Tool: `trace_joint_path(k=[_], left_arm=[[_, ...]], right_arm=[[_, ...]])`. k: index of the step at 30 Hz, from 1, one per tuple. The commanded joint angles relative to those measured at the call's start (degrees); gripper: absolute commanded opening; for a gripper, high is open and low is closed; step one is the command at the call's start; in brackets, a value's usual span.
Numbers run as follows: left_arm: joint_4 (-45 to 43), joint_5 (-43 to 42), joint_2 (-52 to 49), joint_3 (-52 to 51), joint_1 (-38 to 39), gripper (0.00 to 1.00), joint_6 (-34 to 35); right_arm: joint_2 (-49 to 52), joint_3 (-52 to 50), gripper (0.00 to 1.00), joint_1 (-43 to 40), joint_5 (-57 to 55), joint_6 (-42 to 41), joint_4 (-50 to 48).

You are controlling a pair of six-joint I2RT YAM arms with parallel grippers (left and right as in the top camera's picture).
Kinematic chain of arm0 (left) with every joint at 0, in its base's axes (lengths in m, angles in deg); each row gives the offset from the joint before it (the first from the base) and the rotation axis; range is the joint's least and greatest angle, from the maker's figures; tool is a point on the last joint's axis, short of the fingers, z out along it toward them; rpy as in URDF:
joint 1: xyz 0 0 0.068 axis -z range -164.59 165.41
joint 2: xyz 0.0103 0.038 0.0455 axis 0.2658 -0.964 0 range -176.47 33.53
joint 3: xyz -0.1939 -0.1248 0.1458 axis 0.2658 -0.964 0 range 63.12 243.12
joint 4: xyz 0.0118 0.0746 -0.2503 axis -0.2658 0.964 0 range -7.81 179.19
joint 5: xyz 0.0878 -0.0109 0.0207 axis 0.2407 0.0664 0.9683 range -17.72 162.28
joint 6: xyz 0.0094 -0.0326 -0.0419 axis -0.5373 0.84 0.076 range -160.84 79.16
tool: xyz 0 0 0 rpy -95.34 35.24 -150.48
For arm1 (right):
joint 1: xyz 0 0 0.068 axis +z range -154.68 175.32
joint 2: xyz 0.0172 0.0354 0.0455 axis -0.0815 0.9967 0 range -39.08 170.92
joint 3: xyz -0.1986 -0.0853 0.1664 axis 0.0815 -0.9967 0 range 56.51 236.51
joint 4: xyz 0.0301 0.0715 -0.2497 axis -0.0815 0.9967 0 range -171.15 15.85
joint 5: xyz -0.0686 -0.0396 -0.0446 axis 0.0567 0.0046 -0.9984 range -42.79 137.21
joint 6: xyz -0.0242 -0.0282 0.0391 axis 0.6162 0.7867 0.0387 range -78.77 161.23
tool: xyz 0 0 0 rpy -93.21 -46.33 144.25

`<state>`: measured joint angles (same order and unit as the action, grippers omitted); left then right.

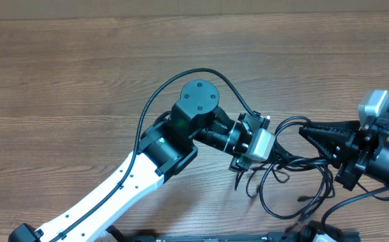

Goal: Untangle cables

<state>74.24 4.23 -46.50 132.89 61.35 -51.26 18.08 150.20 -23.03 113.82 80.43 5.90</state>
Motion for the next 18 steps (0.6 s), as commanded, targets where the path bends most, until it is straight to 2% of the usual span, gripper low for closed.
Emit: trace_joint_path(k=[1, 6, 11, 18], left_arm=[[-0.24, 2.56, 0.92, 0.13, 0.22, 0.04, 0.57], [0.11, 2.58, 0.9, 0.13, 0.13, 0.04, 0.2], [1.25, -3.85, 0.57, 0.13, 0.33, 0.04, 0.2], [2.82, -5.6, -0.42, 0.13, 1.75, 0.04, 0.17]], right_arm=[[-0.2, 0.13, 0.04, -0.04, -0.55, 0.04, 0.37], [-0.2, 0.13, 0.04, -0.04, -0.85, -0.13, 0.17], [-0.2, 0.13, 0.04, -0.04, 3.72, -0.13, -5.27], [-0.2, 0.13, 0.04, -0.04, 11.85, -0.13, -13.86]])
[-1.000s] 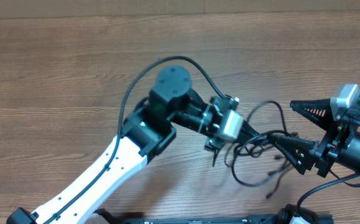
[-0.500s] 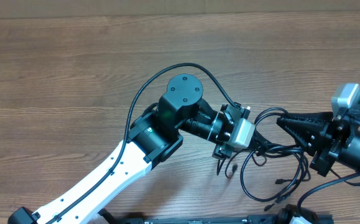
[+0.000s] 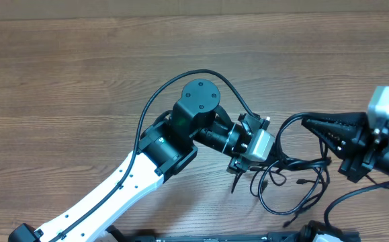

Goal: Untangle cables

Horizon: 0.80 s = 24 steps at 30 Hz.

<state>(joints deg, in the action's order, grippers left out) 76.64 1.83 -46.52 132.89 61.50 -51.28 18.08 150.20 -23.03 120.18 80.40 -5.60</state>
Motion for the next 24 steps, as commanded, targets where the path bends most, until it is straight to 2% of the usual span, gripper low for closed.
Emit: trace_joint_path(k=[1, 12, 17, 24], left_arm=[[0.39, -3.06, -0.61, 0.13, 1.97, 0.04, 0.2], [-0.13, -2.84, -5.44, 0.13, 7.93, 0.04, 0.17], [-0.59, -2.89, -5.99, 0.13, 8.76, 0.04, 0.17], [-0.66, -3.54, -5.99, 0.13, 8.74, 0.04, 0.24]], right_arm=[[-0.2, 0.13, 0.04, -0.04, 5.92, -0.11, -3.23], [-0.2, 0.13, 0.04, -0.04, 6.64, -0.09, -13.55], [-0.2, 0.13, 0.04, -0.04, 6.51, -0.11, -14.6], [-0.2, 0.13, 0.04, -0.04, 0.9, -0.11, -14.73]])
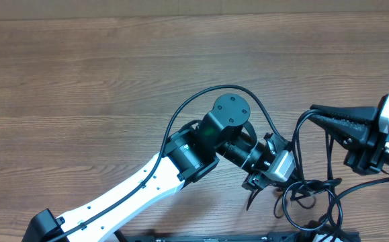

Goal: Untangle cables

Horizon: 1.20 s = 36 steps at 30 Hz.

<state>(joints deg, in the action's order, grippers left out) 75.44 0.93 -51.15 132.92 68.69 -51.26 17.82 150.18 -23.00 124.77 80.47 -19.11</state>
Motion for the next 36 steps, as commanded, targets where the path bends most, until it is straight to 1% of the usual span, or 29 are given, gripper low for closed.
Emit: trace_joint_path(k=[1, 4, 7, 11, 13, 14, 15, 19, 23, 27, 29, 30, 32, 36], left_arm=[[0.57, -2.62, -1.36, 0.11, 1.55, 0.04, 0.22], [0.5, -2.47, -1.36, 0.11, 1.42, 0.04, 0.15], [0.5, 0.46, -1.36, 0.11, 0.42, 0.04, 0.2], [0.09, 2.56, -1.36, 0.11, -0.92, 0.04, 0.17], [-0.74, 2.54, -1.36, 0.11, -1.09, 0.04, 0.2], [-1.36, 2.49, -1.36, 0.11, -1.14, 0.04, 0.2], [-2.27, 2.51, -1.36, 0.11, -1.14, 0.04, 0.22], [-4.37, 2.51, -1.33, 0.11, -1.22, 0.04, 0.85], [-4.68, 2.78, -1.33, 0.11, -2.29, 0.04, 1.49], [-4.68, 2.75, -1.33, 0.11, -4.28, 0.04, 3.23], [-4.7, 2.75, -1.33, 0.11, -5.42, 0.04, 4.13], [-4.7, 2.71, -1.33, 0.11, -5.84, 0.04, 4.35], [-4.7, 2.69, -1.33, 0.11, -6.4, 0.04, 4.9], [-4.7, 2.71, -1.33, 0.11, -6.45, 0.04, 4.87]], right_arm=[[0.07, 0.15, 0.04, -0.07, -4.48, -0.17, -1.31], [0.07, 0.15, 0.04, -0.07, -5.99, -0.24, -1.22], [0.07, 0.15, 0.07, -0.07, -6.16, -0.39, 0.22], [0.07, 0.15, 0.17, -0.07, -6.16, -0.39, 3.52], [0.07, 0.15, 0.24, -0.07, -6.16, -0.39, 4.94], [0.07, 0.15, 0.3, -0.07, -6.16, -0.39, 5.95], [0.07, 0.15, 0.33, -0.07, -6.19, -0.39, 6.75], [0.07, 0.15, 0.41, -0.07, -6.58, -0.39, 8.96], [0.07, 0.15, 0.53, -0.07, -8.72, -0.39, 11.56], [0.07, 0.15, 0.6, -0.07, -9.62, -0.39, 13.6], [0.07, 0.15, 0.7, -0.07, -9.64, -0.37, 14.25], [0.07, 0.15, 0.82, -0.07, -9.62, -0.39, 14.58], [0.07, 0.15, 1.0, -0.07, -9.64, -0.39, 15.06], [0.07, 0.15, 1.0, -0.07, -10.8, -0.39, 16.24]])
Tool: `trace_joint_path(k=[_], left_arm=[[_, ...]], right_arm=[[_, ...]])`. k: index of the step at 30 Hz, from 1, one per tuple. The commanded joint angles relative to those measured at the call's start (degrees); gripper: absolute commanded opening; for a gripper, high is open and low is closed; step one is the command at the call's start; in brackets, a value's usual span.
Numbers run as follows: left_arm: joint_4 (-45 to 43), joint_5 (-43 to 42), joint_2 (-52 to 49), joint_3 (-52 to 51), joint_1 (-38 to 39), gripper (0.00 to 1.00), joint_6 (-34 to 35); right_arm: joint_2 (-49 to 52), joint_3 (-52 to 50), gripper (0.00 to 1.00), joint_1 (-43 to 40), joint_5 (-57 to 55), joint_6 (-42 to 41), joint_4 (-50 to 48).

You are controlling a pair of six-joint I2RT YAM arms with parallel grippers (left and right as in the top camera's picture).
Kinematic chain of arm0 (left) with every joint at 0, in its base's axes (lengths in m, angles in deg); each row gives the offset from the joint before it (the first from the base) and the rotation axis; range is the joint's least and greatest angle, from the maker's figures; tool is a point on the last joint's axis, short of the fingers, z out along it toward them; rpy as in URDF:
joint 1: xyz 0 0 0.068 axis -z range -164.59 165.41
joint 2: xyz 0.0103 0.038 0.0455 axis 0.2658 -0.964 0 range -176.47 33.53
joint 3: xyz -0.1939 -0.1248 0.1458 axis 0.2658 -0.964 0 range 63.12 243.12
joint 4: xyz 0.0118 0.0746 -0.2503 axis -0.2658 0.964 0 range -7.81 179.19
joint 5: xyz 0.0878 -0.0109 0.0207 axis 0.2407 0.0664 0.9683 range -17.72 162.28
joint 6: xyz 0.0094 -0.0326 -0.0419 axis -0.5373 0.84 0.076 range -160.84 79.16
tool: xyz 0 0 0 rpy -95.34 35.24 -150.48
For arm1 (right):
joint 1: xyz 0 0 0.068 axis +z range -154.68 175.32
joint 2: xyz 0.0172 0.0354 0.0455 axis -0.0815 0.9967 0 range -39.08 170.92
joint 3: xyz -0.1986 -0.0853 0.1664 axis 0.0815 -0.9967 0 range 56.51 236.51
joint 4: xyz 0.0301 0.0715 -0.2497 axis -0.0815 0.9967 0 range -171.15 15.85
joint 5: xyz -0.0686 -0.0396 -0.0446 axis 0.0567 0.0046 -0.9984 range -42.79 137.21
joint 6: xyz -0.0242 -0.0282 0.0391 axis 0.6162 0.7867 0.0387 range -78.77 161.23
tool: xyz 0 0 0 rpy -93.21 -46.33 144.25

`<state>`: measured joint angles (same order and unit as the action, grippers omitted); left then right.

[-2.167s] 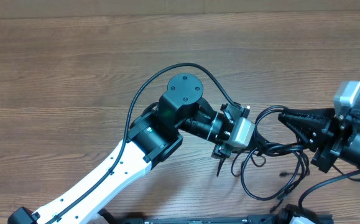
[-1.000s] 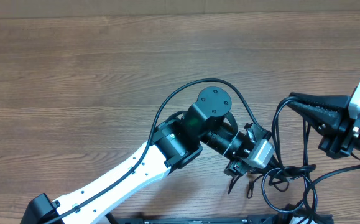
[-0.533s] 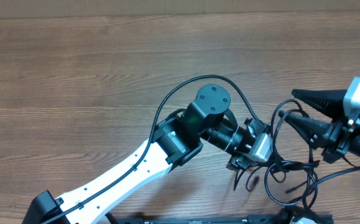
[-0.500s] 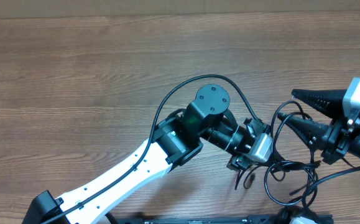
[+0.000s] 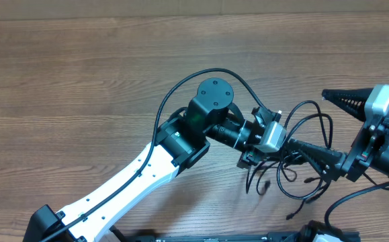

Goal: Untangle cables

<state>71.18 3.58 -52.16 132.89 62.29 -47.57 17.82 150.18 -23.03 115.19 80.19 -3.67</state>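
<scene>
A tangle of thin black cables (image 5: 300, 176) lies on the wooden table (image 5: 80, 81) at the lower right, and one loop (image 5: 306, 106) rises toward the right arm. My left gripper (image 5: 250, 172) points down at the left side of the tangle. Its fingers look closed together on strands there, though the wrist camera body hides most of them. My right gripper (image 5: 307, 118) stands wide open at the right edge. Its upper finger (image 5: 345, 101) is above the loop and its lower finger (image 5: 318, 153) lies across the tangle.
The left arm's white link (image 5: 113, 191) runs from the bottom left to the middle of the table. A dark bar (image 5: 214, 238) lies along the front edge. A loose plug end (image 5: 290, 216) of a cable lies near that edge.
My right gripper has opened wide; its fingers were together around a cable strand. My left gripper has moved slightly up and left. The tangle now spreads out more between the two grippers.
First the left gripper held the tangle's left side while the right gripper's fingers, close together, pointed into the cables. Then the right gripper was higher with a loop. Later both grippers were further right. Now the right gripper is open and the tangle sits lower.
</scene>
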Motion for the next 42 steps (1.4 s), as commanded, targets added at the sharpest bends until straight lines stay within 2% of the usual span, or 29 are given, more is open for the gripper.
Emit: trace_joint_path(k=[1, 5, 10, 13, 19, 21, 23, 25, 30, 35, 38, 40, 42], left_arm=[[-0.44, 0.07, -0.33, 0.13, -0.04, 0.04, 1.18], [-0.42, 0.04, -0.33, 0.13, -0.66, 0.04, 1.18], [-0.39, -0.13, -0.33, 0.15, -3.74, 0.04, 1.16], [-0.33, -0.15, -0.33, 0.13, -5.25, 0.04, 1.16], [-0.37, -1.84, -0.33, 0.13, -5.4, 0.04, 0.22], [-0.39, -1.86, -0.33, 0.13, -5.4, 0.04, -0.61], [-0.7, -1.84, -0.33, 0.13, -5.38, 0.04, -1.01], [-1.81, -1.86, -0.33, 0.13, -5.31, 0.04, -0.98], [-4.59, -1.75, -0.35, 0.13, -4.66, 0.04, -0.98], [-6.05, 0.68, -0.35, 0.13, -3.93, 0.04, -0.98], [-7.48, 1.25, -0.35, 0.13, -3.78, 0.04, -0.96], [-9.09, 1.4, -0.35, 0.13, -3.32, 0.04, -0.96], [-9.9, 1.88, -0.35, 0.15, -2.99, 0.04, -0.94]], right_arm=[[0.07, 0.15, 1.0, -0.04, -1.42, -0.11, 1.18], [0.07, 0.15, 1.0, -0.04, -4.15, -0.68, 3.17], [0.07, 0.15, 1.0, -0.04, -10.12, -10.97, 3.23], [0.07, 0.15, 1.0, -0.04, -10.43, -14.36, 3.23], [0.07, 0.15, 0.98, -0.04, -18.08, -19.47, 3.04], [0.07, 0.15, 0.89, -0.04, -18.05, -19.45, 2.99], [0.07, 0.15, 0.72, -0.04, -18.95, -19.26, 3.02], [0.07, 0.15, 0.68, -0.04, -19.08, -19.26, 3.04], [0.07, 0.15, 0.68, -0.04, -19.08, -18.99, 4.17], [0.07, 0.15, 0.57, -0.04, -18.99, -18.97, 5.2], [0.07, 0.15, 0.53, -0.04, -18.4, -15.96, 7.15], [0.07, 0.15, 0.4, -0.04, -18.45, -15.96, 7.89], [0.07, 0.15, 0.3, -0.04, -18.47, -15.96, 8.46]])
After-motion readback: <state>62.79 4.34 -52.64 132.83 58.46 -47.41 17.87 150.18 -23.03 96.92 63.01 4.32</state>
